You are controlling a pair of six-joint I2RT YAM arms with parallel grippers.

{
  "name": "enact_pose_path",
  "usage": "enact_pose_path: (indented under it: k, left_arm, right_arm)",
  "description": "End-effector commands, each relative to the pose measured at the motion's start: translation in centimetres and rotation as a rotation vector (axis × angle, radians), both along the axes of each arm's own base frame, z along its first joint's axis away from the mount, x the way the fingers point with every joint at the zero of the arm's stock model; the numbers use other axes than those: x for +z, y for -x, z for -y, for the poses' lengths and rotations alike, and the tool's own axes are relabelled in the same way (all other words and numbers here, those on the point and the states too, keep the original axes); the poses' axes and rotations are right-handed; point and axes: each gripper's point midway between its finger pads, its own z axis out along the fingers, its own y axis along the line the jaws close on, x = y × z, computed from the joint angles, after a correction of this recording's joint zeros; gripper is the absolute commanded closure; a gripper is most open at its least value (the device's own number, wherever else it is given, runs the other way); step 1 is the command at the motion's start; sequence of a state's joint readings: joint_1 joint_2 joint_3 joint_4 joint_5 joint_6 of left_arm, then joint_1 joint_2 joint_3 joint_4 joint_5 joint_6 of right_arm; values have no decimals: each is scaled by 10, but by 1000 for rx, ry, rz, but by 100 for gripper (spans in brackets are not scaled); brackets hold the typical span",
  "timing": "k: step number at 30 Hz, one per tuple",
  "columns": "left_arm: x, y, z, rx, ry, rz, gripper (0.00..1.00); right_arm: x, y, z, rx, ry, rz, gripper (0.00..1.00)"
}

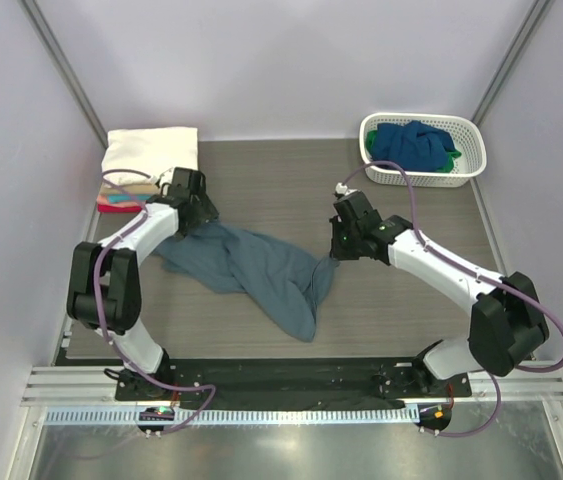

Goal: Fold and stack the t-shirts

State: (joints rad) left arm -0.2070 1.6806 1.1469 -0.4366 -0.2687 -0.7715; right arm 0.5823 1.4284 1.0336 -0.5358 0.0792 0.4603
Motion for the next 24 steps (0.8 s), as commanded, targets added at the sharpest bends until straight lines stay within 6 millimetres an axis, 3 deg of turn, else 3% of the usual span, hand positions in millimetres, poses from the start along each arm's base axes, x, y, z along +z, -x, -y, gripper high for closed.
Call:
enact_pose_path:
  k: [1, 4, 5, 7, 11, 15, 16, 18, 19, 22, 23, 24]
  left_arm:
    - [8, -22, -8, 63, -20, 62, 19]
    - [-5, -23, -3, 61, 7, 42, 38]
    - [-11, -23, 0, 55, 18, 28, 51]
    - [-15, -23, 4, 34, 26, 18, 61]
    - [-15, -24, 10, -14, 33, 1, 100]
    - [32, -21, 3, -12, 6, 79, 100]
    - [62, -13, 1, -13, 8, 128, 100]
    - [99, 2, -4, -9, 0, 193, 100]
    - [136, 18, -7, -6, 17, 277, 100]
    - [155, 68, -14, 1, 40, 289, 100]
    - [170, 96, -18, 4, 61, 323, 100]
    - [160, 117, -19, 22, 91, 307, 100]
  right_arm:
    - [13, 0, 2, 22, -17, 40, 99]
    - [11, -4, 10, 10, -11, 38, 99]
    - [11, -5, 13, 8, -13, 33, 99]
    - [10, -11, 22, -11, -14, 30, 99]
    - [10, -23, 38, -46, -45, 19, 99]
    - [26, -42, 58, -131, -85, 47, 99]
    - [34, -51, 68, -169, -88, 68, 99]
    - [42, -61, 81, -219, -98, 89, 99]
    - [50, -67, 90, -249, -103, 106, 99]
    - [60, -76, 128, -372, -103, 138, 99]
    - [59, -78, 152, -450, -69, 148, 99]
    - [58, -77, 160, -476, -65, 148, 99]
